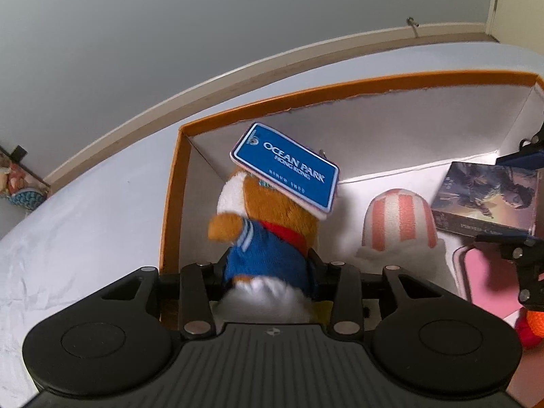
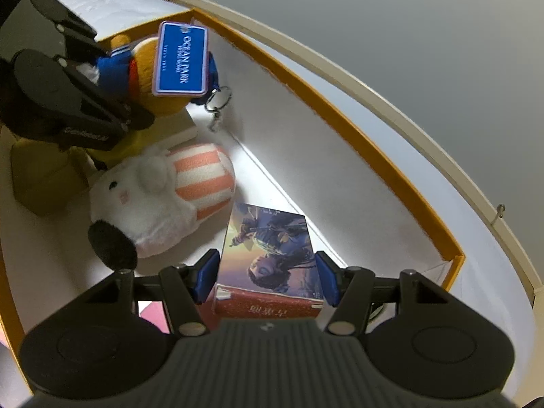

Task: Organize objects
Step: 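Lower the plush bear and photo card box into the box and open both grippers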

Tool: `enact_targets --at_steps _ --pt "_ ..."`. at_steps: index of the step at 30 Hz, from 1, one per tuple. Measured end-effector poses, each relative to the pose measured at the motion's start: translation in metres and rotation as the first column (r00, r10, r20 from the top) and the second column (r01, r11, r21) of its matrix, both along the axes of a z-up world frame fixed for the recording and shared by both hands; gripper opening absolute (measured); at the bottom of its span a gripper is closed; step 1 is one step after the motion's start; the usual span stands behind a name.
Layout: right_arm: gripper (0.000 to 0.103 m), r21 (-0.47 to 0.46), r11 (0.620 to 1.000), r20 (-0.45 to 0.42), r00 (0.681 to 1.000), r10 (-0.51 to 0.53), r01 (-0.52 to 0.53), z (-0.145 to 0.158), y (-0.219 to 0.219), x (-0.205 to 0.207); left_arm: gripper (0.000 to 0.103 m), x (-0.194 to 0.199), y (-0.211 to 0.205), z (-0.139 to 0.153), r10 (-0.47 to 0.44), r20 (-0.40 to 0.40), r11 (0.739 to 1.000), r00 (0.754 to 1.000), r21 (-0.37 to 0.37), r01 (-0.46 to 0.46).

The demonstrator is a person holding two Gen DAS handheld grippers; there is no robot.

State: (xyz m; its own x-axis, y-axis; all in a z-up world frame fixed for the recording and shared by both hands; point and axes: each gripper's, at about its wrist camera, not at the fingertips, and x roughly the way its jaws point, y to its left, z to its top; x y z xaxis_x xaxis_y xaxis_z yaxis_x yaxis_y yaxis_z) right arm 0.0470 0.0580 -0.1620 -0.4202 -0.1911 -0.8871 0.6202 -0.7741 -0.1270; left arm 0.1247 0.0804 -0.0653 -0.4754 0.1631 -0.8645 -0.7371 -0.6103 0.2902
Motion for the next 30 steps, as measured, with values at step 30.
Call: enact_targets --at_steps 30 --pt "0.070 -0.001 1.000 -0.051 0.999 -0.018 0.018 0.013 -0.014 0.001 0.074 0.051 -0.015 0.044 0.037 -0.107 0.997 0.994 0.076 -0.028"
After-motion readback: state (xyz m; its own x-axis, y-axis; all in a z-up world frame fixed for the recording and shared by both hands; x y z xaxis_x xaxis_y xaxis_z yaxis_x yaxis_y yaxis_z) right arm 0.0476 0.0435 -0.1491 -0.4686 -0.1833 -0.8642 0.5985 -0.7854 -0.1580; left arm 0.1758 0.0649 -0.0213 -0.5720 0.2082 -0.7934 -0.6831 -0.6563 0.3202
